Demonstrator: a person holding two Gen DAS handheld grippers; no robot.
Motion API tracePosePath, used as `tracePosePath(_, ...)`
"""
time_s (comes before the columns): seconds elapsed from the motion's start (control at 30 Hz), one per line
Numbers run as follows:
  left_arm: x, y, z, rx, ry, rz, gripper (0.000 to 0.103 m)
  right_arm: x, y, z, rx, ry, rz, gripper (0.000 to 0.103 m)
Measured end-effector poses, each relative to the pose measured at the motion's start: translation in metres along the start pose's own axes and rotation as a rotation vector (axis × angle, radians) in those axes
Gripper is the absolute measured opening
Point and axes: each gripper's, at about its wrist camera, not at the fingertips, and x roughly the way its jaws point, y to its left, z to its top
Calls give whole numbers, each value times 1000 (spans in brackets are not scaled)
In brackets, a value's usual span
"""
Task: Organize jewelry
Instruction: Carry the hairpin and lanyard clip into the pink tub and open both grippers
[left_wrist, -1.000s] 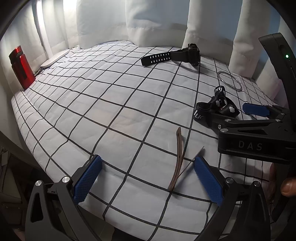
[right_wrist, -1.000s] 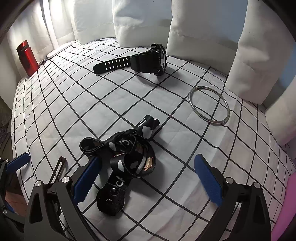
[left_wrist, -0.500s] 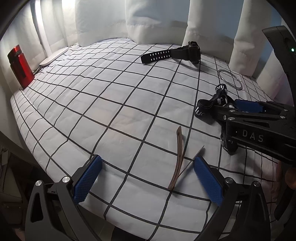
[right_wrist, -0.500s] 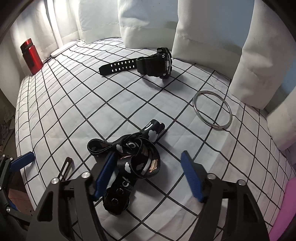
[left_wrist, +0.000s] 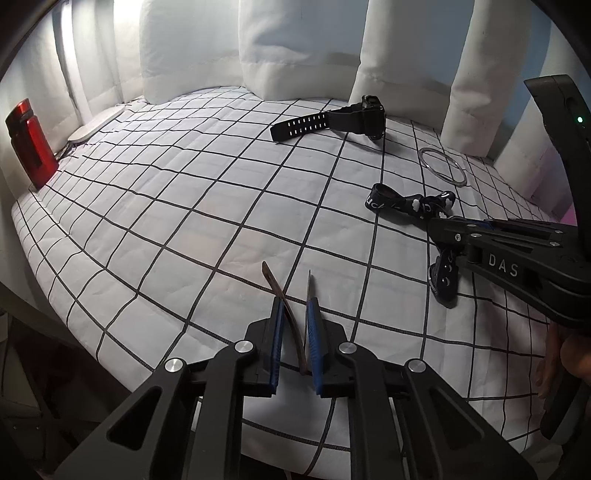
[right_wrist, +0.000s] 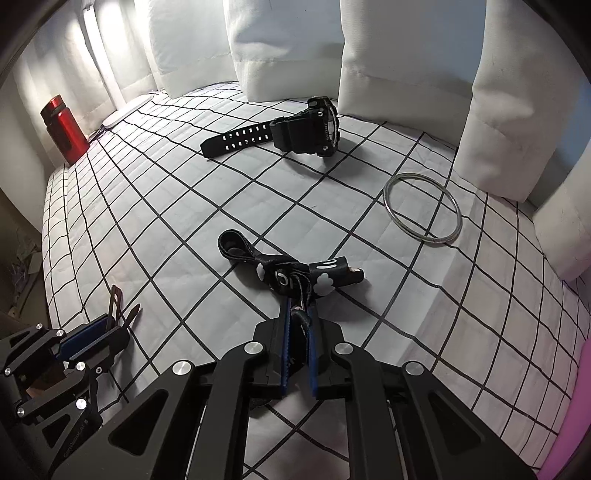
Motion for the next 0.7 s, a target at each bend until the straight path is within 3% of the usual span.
tracePosePath(0.3, -17, 13, 13, -14, -31, -44, 12, -24, -8, -4, 92, -23, 60, 7)
tracePosePath(0.7, -56, 26, 54, 68, -87, -86, 12, -86, 2, 7, 136, -104, 33, 7)
